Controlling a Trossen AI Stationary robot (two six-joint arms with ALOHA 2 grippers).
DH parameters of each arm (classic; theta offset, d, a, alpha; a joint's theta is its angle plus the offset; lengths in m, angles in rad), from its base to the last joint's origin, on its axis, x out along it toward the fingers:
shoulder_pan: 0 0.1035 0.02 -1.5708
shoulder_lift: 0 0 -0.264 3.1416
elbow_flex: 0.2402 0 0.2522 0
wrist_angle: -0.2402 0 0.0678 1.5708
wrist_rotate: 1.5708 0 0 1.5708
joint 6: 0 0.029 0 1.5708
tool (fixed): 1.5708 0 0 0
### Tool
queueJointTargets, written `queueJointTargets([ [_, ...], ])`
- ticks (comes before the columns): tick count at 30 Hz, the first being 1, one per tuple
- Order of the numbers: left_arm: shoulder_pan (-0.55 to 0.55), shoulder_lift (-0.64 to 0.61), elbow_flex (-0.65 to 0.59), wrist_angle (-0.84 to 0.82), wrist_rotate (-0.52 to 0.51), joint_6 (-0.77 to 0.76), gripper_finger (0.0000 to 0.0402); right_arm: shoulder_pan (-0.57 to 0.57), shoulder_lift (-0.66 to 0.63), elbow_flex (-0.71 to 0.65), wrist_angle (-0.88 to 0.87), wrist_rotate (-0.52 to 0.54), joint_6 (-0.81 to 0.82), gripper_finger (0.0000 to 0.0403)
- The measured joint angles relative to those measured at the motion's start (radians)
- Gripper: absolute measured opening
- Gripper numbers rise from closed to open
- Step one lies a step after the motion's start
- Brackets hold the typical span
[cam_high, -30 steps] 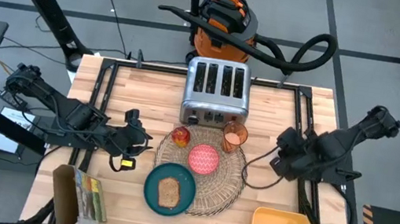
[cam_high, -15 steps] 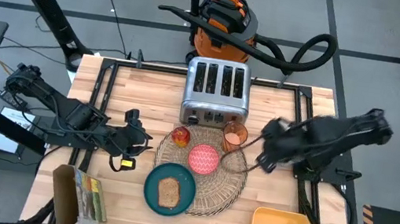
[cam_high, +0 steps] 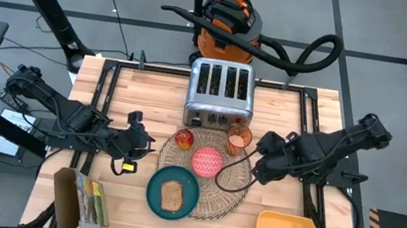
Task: Arrange a breakfast setting
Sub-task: Put the blue spoon on the brown placemat to the right of the red patterned bowl
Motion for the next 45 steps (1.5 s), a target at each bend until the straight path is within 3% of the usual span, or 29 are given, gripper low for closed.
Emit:
queueJointTargets([
  [6,0.0,0.0,0.0,0.0,0.0,0.064,0.0139,-0.038,-0.056,-0.129,0.0,-0.013,0.042,0.0114],
  [18,0.0,0.0,0.0,0.0,0.0,0.062,0.0139,-0.253,-0.216,-0.349,-0.002,-0.085,-0.042,0.0114],
  [23,0.0,0.0,0.0,0.0,0.0,0.062,0.0139,-0.251,-0.221,-0.402,0.0,-0.097,-0.039,0.0114],
  [45,0.0,0.0,0.0,0.0,0.0,0.062,0.0139,-0.179,-0.221,-0.404,0.001,-0.121,-0.012,0.0114],
])
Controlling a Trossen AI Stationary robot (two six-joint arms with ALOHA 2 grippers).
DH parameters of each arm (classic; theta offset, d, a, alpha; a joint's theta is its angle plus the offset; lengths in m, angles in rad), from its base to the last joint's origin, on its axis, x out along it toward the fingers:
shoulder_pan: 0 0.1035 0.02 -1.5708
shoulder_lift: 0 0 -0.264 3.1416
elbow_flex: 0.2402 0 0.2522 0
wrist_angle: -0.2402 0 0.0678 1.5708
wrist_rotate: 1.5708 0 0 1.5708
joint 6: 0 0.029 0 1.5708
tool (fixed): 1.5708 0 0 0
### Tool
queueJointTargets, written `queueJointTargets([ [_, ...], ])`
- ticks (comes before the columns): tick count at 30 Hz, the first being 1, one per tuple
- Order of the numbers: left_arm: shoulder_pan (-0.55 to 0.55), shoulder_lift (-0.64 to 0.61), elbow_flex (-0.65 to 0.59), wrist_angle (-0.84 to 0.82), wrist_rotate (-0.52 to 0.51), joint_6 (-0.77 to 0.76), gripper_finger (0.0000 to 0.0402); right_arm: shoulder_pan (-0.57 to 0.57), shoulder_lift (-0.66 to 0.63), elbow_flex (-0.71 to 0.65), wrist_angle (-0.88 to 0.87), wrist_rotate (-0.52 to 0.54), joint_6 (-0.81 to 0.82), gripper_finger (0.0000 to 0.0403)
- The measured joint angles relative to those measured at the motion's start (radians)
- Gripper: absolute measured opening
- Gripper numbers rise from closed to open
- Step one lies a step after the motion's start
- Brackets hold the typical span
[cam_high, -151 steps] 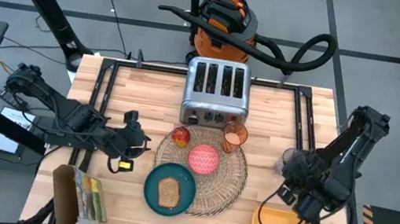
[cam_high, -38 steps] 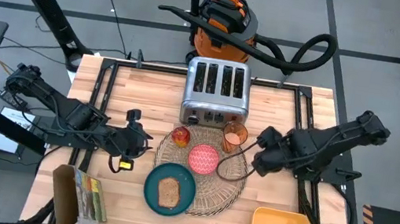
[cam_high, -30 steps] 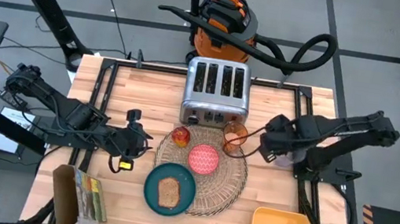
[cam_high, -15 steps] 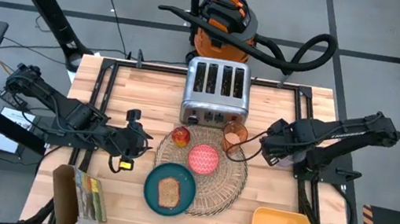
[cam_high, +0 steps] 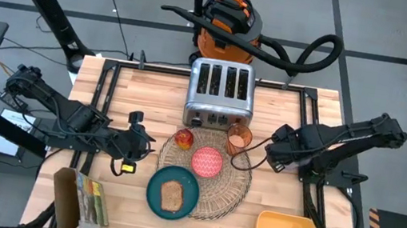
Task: Arrange a breakfast setting
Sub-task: Put the blue spoon on the brown placemat to the right of the red patterned bowl
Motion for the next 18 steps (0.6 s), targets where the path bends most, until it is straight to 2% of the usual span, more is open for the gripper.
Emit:
queueJointTargets([
  [9,0.0,0.0,0.0,0.0,0.0,0.001,0.0139,0.019,-0.019,-0.037,-0.001,0.044,-0.002,0.0114],
  [18,0.0,0.0,0.0,0.0,0.0,0.002,0.0139,0.019,-0.135,-0.12,-0.001,0.041,0.078,0.0113],
])
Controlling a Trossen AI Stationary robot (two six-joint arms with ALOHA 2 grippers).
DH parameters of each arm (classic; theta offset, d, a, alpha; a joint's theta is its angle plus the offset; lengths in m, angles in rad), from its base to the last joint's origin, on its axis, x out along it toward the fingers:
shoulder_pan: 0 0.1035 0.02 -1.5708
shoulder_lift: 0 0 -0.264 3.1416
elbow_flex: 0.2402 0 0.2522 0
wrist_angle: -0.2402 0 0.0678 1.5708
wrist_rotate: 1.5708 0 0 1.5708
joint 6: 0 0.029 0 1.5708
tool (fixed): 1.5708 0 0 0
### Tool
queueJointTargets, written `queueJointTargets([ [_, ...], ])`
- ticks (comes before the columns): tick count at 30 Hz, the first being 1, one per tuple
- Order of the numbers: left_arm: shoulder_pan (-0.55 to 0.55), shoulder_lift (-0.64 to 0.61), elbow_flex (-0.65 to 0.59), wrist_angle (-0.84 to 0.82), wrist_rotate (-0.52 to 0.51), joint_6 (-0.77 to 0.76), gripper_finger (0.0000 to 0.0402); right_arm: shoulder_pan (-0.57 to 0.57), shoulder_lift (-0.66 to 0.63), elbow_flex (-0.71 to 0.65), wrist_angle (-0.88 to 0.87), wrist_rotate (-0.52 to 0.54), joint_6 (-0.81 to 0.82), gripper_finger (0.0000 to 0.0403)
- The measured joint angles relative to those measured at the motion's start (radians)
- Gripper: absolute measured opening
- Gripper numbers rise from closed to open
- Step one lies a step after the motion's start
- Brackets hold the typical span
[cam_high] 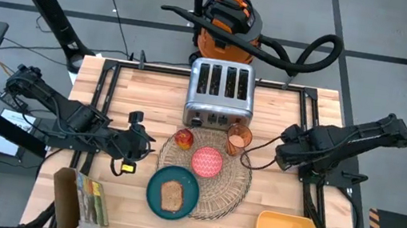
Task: Arrange a breakfast setting
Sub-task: Put the blue spoon on the brown placemat to the right of the red patterned bowl
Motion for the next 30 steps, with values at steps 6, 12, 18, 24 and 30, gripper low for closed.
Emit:
queueJointTargets([
  [6,0.0,0.0,0.0,0.0,0.0,-0.001,0.0139,0.0,-0.068,-0.022,0.001,0.055,0.026,0.0092],
  [12,0.0,0.0,0.0,0.001,0.0,-0.001,0.0139,0.0,-0.079,-0.073,0.001,0.071,0.023,0.0067],
  [18,0.0,0.0,0.0,0.001,0.0,-0.002,0.0139,0.0,-0.079,-0.101,0.001,0.074,0.037,0.0038],
  [24,0.0,0.0,0.0,0.001,0.0,-0.001,0.0139,0.0,-0.079,-0.101,0.001,0.085,0.023,0.001],
  [30,0.0,0.0,0.0,0.001,0.0,-0.001,0.0139,0.0,-0.078,-0.085,0.0,0.074,-0.01,0.0012],
])
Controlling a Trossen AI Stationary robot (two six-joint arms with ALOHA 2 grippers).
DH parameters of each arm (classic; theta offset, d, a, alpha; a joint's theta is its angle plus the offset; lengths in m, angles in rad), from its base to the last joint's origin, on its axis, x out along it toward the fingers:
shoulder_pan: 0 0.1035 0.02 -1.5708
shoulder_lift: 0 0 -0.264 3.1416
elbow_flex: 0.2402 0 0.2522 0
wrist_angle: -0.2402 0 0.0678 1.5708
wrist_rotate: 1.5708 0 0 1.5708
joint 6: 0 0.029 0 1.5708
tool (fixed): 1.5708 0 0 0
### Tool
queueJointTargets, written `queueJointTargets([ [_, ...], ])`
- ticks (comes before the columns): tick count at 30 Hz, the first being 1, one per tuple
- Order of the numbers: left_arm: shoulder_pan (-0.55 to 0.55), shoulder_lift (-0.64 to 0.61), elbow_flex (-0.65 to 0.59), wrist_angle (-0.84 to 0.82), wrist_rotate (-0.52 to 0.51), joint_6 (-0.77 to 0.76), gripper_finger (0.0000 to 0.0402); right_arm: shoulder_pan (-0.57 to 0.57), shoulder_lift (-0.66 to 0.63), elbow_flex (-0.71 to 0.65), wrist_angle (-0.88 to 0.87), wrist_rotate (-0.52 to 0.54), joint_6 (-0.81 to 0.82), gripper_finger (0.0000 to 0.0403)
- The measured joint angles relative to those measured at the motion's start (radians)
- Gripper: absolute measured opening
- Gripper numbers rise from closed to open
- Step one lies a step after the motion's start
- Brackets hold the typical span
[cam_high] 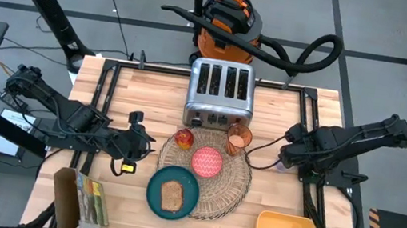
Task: Arrange a breakfast setting
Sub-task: Put the blue spoon on the brown placemat to the right of the red patterned bowl
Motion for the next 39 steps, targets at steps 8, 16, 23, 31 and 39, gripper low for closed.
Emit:
queueJointTargets([
  [8,0.0,0.0,0.0,0.0,0.0,0.0,0.0139,-0.011,0.0,0.154,0.002,0.017,-0.122,0.001],
  [16,0.0,0.0,0.0,0.023,0.0,0.0,0.0139,-0.042,0.0,0.286,0.0,-0.05,-0.273,0.001],
  [23,0.0,0.0,0.0,0.023,0.0,0.001,0.0139,-0.038,0.0,0.465,0.001,-0.076,-0.414,0.001],
  [31,0.0,0.0,0.0,0.061,0.0,0.038,0.0139,0.009,0.012,0.524,0.179,-0.002,-0.522,0.001],
  [39,-0.004,0.0,0.0,0.077,0.02,0.063,0.0139,0.115,0.106,0.484,0.376,-0.135,-0.571,0.001],
])
